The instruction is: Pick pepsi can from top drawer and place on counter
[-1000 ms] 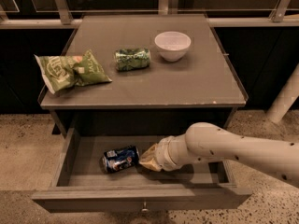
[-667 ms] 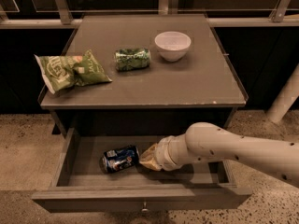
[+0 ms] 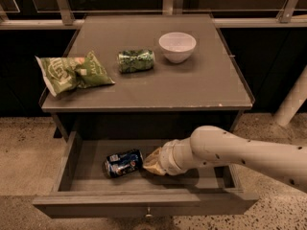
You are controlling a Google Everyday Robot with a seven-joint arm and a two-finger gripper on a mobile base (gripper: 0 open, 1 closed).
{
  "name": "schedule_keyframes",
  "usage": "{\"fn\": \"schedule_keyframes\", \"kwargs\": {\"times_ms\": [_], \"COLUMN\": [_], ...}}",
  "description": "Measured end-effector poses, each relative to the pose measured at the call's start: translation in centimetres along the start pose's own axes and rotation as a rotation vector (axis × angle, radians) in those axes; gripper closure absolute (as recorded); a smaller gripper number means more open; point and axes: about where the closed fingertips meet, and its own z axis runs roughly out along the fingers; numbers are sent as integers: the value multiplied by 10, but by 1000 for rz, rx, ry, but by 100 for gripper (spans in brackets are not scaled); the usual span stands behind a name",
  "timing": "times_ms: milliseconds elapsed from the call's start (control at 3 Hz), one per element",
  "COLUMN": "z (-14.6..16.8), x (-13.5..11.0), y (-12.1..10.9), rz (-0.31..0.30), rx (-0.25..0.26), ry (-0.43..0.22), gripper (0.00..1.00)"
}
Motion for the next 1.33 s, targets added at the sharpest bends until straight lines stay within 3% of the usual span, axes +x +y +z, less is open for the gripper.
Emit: {"fn": "schedule_keyframes", "kwargs": {"times_ms": [667, 1000, 1333], "z": [0, 0, 0], "x": [0, 0, 0], "y": [0, 0, 0], "rz": [0, 0, 0], "rx": [0, 0, 0], "ry": [0, 0, 0], "gripper": [12, 0, 0]}}
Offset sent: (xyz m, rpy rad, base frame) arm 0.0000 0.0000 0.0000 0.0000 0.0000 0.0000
